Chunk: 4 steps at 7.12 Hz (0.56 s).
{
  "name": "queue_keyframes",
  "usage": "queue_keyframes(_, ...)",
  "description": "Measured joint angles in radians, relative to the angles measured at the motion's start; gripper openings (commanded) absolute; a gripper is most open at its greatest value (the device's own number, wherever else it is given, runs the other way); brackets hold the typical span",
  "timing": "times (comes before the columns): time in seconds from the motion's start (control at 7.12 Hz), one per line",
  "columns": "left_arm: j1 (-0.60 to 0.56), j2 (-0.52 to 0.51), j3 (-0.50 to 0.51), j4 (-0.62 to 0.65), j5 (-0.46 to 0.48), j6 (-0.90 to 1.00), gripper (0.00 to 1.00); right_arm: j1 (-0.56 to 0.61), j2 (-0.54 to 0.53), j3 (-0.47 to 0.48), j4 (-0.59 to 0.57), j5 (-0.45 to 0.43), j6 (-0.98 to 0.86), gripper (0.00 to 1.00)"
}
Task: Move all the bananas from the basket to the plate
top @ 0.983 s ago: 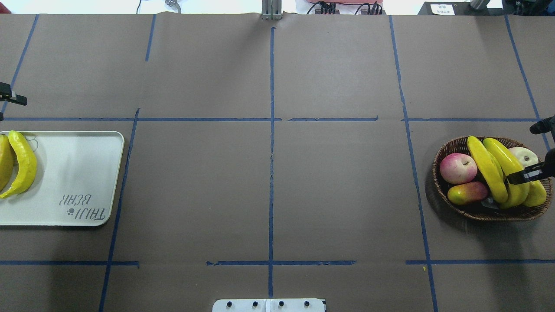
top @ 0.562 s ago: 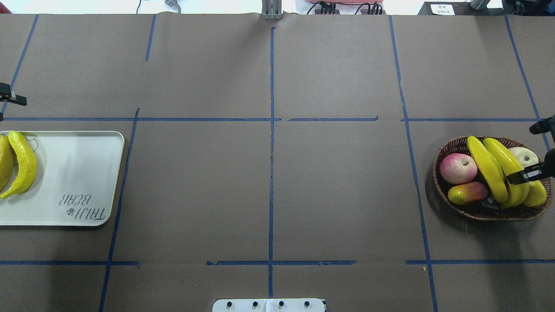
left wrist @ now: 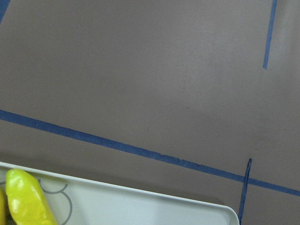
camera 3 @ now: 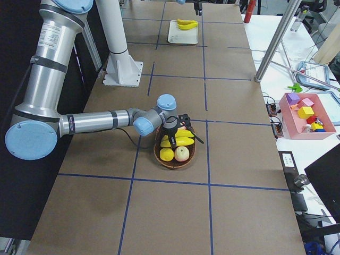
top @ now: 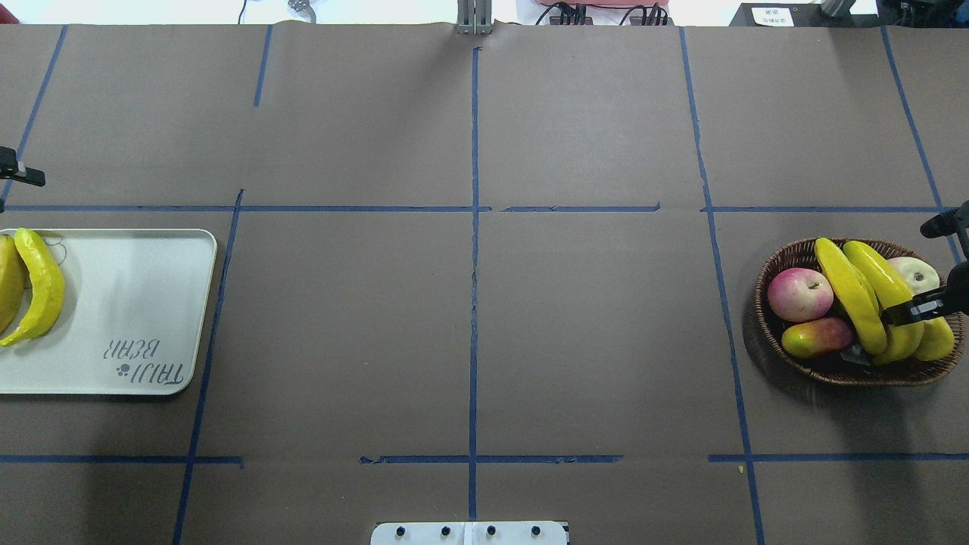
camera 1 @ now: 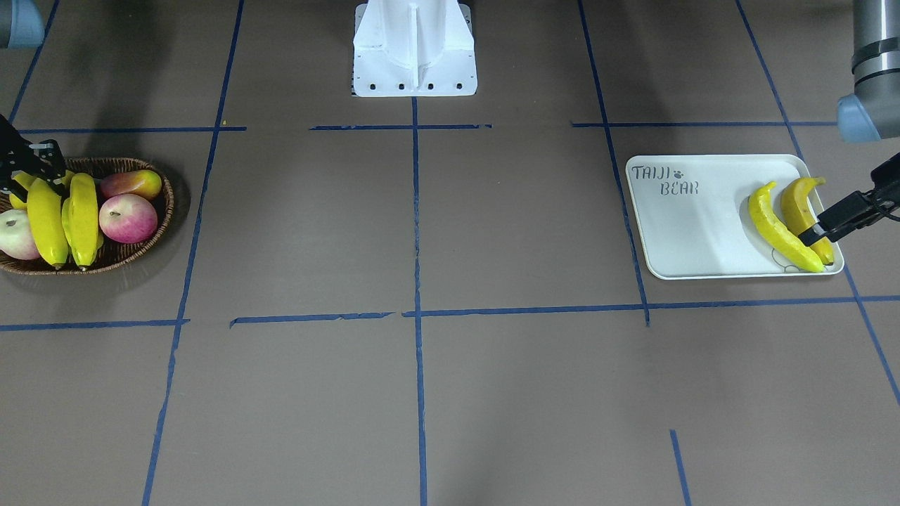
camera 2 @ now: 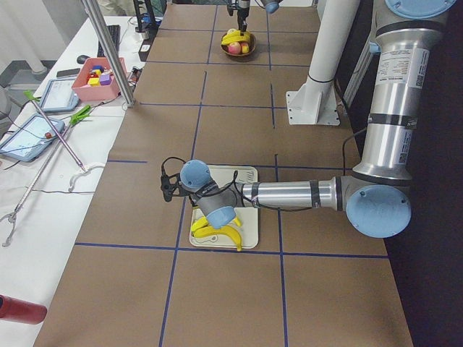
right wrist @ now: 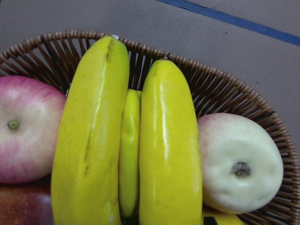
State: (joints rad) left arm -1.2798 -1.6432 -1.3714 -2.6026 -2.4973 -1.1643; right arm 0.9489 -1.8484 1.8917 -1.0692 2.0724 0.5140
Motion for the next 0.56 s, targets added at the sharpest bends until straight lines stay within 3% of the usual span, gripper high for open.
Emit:
queue_keyframes(0.14, 0.0, 0.001, -0.001, 0.0, 0.0, 0.0, 1.0, -0.003, 0.0, 0.001, 0.0, 0.0, 0.0, 0.48)
queue_keyframes(0.42, -0.001, 0.002, -0.001, 0.0, 0.0, 0.0, 1.0, -0.007, 0.0, 0.0, 0.0, 0.0, 0.0, 0.09)
queue_keyframes(0.56, 0.0, 0.002, -0.001, -0.001, 0.0, 0.0, 1.0, -0.008, 0.0, 0.001, 0.001, 0.001, -0.002, 0.02)
